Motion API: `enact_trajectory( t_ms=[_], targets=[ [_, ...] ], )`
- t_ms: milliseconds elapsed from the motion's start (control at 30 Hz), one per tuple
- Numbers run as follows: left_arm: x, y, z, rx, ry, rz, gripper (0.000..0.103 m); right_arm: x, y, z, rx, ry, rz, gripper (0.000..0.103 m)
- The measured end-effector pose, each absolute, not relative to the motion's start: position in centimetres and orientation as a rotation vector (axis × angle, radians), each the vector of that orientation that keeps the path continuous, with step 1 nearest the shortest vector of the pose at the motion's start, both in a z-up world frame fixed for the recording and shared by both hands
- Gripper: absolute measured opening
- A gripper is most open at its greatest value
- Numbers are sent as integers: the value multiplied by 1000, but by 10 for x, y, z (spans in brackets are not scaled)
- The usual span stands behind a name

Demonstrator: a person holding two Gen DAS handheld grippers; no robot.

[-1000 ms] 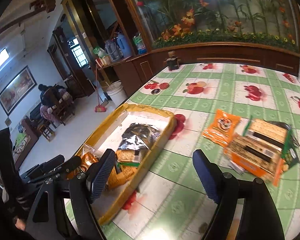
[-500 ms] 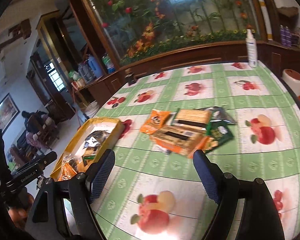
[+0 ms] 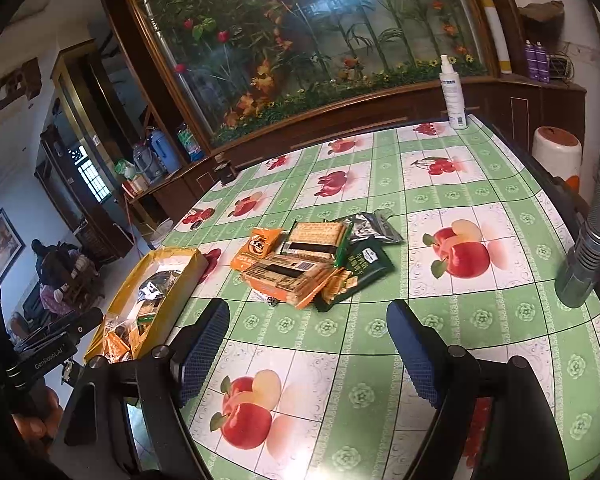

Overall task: Organize snacks
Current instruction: 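Withdraw both grippers from the tray toward the remaining snacks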

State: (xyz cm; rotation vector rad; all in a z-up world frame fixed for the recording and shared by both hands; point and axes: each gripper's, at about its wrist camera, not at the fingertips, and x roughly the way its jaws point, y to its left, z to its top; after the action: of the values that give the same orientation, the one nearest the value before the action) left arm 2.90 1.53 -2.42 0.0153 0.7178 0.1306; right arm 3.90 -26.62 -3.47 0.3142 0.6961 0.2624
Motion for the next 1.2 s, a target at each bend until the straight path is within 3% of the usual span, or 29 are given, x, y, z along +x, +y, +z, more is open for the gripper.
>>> enact_trajectory(
  t_ms=[300, 1200],
  targets=[
    [36, 6, -31, 32, 733, 118, 72, 44, -266, -44, 318, 715, 266, 83],
    [79, 9, -67, -17, 841, 73, 72, 92, -222, -66, 235, 814, 341, 83]
  ],
)
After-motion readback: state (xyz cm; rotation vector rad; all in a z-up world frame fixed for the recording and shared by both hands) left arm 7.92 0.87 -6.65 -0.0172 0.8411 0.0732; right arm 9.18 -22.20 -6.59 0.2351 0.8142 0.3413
